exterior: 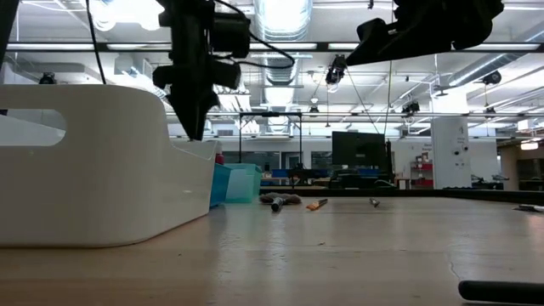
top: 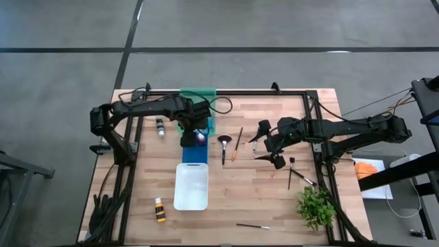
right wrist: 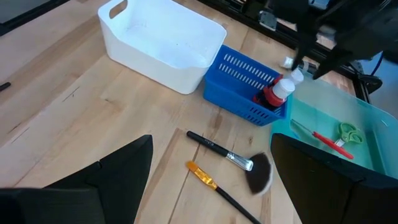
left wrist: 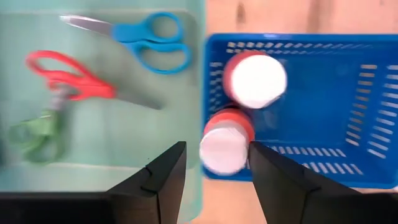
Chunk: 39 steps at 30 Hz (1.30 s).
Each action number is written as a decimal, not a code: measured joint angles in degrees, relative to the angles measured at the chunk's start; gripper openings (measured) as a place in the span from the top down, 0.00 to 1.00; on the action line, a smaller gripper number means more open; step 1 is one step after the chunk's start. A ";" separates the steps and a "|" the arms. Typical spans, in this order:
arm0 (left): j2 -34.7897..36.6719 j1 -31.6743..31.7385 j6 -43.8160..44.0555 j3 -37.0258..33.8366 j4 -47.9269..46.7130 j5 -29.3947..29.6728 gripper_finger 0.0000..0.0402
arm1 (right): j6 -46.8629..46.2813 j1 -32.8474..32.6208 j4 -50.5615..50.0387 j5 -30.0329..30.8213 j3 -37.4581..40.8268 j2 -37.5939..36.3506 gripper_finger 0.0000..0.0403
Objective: Pick & Place Paint Supplies
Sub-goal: Put the orange paint bottle into the blue bin, then put the gray paint bottle into the blue bin
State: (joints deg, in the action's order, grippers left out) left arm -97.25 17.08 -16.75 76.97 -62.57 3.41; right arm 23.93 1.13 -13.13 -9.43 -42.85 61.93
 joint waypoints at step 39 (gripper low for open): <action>11.64 22.59 51.12 -25.31 4.41 17.08 0.54 | -2.52 -0.02 0.07 -1.53 1.01 -0.02 0.19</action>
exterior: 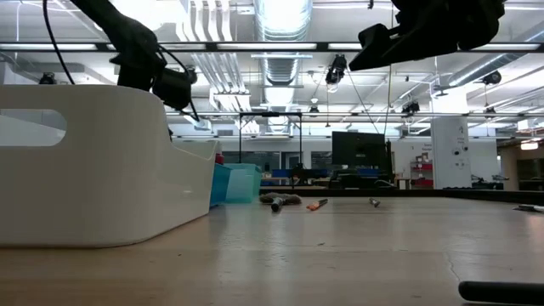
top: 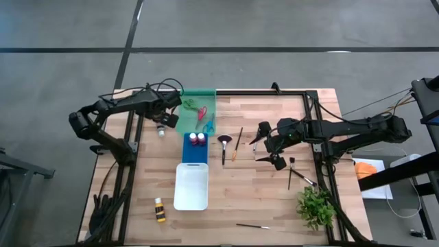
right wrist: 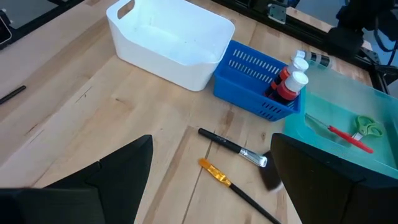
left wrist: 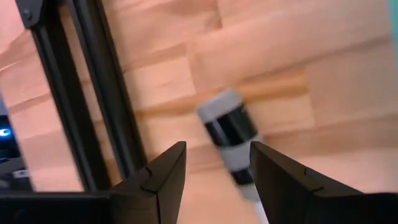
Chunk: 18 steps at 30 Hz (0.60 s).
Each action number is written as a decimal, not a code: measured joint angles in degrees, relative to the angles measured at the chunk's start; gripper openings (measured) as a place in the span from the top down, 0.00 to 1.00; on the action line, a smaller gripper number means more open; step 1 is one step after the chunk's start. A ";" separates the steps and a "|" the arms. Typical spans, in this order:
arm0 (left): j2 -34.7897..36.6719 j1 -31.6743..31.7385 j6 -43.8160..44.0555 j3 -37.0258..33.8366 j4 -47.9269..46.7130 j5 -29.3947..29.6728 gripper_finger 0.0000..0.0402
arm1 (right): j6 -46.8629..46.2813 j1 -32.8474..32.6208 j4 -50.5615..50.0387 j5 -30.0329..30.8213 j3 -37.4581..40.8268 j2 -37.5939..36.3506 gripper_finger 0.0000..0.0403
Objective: Pick & Place Paint Supplies
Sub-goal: Put the gray paint bottle into the blue bin
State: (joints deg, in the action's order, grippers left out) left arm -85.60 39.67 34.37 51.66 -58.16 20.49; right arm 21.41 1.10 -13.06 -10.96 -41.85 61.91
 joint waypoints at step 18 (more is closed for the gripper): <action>0.07 0.19 7.74 -9.37 12.63 -5.69 0.54 | 0.66 0.00 -0.07 0.00 1.60 -0.02 0.19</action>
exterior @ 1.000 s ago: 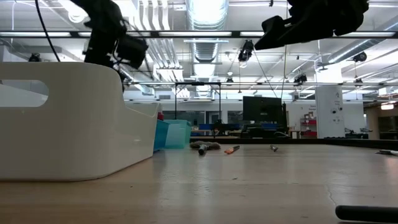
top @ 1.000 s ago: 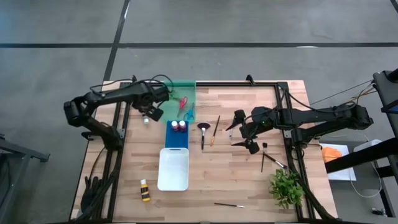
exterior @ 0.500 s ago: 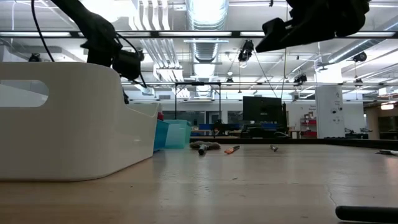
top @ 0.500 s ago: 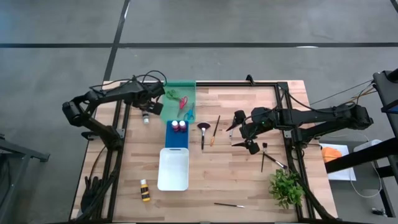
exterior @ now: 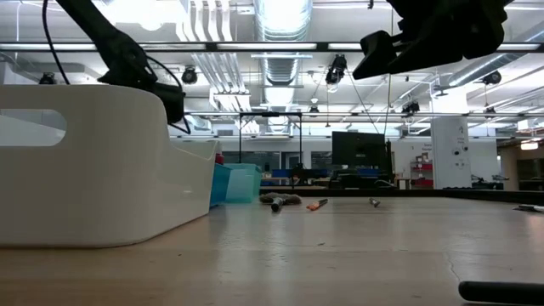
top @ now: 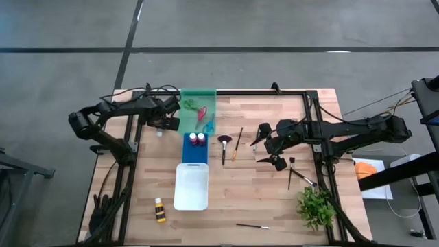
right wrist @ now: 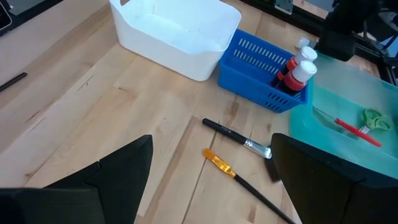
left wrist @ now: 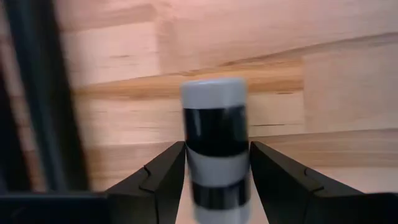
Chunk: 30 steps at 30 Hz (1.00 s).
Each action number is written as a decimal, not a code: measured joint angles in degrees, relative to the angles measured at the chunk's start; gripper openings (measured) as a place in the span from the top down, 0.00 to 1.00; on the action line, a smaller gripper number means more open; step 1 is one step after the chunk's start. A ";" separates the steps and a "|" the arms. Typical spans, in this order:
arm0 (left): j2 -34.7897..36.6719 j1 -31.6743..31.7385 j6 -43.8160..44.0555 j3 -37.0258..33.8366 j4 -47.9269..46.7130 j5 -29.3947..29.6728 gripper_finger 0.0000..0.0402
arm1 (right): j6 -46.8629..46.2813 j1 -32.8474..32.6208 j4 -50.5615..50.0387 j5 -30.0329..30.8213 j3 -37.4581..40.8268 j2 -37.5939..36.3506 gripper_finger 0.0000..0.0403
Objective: Pick & Place Paint Supplies
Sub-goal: Put the gray paint bottle into the blue bin
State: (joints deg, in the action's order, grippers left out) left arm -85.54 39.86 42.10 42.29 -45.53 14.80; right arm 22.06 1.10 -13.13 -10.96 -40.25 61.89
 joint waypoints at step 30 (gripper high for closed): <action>14.16 -0.04 -3.17 -1.86 0.80 -1.55 0.59 | -0.28 0.00 0.14 0.00 -0.13 0.00 0.19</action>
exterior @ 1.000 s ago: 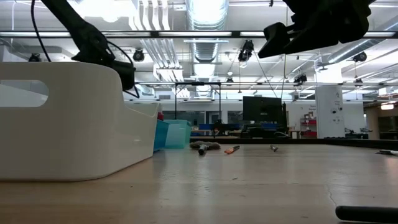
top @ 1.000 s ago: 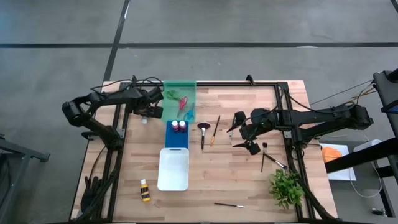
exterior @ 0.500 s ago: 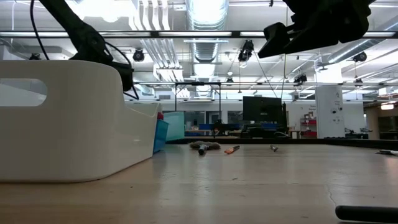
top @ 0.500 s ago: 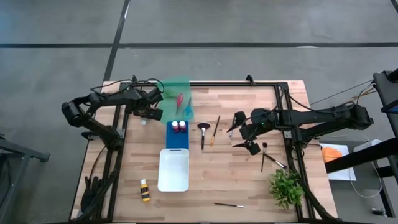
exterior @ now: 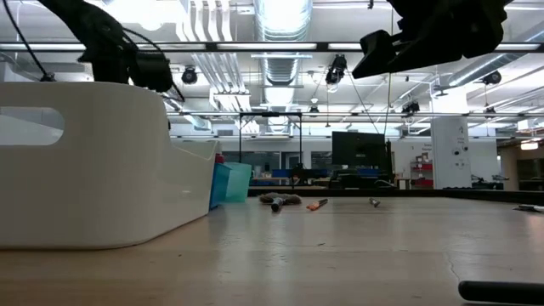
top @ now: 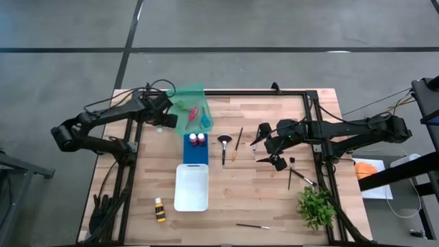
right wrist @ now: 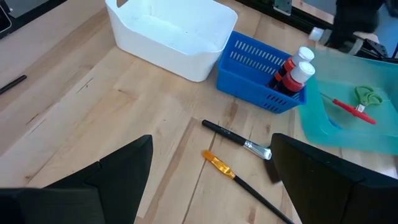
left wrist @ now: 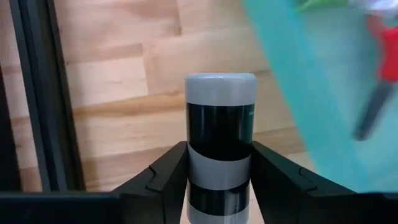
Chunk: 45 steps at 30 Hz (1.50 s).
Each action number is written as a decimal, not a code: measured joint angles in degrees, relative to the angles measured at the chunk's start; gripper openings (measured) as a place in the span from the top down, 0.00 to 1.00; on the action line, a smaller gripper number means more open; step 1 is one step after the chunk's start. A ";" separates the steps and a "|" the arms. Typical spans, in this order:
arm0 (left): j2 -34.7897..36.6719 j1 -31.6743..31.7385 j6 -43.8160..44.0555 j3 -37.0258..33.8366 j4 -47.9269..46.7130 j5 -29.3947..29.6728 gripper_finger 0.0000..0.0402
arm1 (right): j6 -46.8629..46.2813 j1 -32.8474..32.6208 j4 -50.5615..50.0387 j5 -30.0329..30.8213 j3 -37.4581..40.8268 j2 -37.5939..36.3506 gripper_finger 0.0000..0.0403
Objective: Pick & Place Paint Supplies
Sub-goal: Put the gray paint bottle into the blue bin
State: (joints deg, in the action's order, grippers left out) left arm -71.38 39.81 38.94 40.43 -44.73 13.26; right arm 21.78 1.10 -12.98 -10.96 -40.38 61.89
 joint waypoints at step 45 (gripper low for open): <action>-0.76 7.09 -15.75 12.38 9.25 1.79 0.60 | -0.88 -0.07 0.36 0.40 -0.02 -2.88 0.19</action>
State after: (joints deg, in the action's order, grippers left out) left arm -72.14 46.90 23.19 52.81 -35.49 15.04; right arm 20.90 1.04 -12.62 -10.56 -40.40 59.00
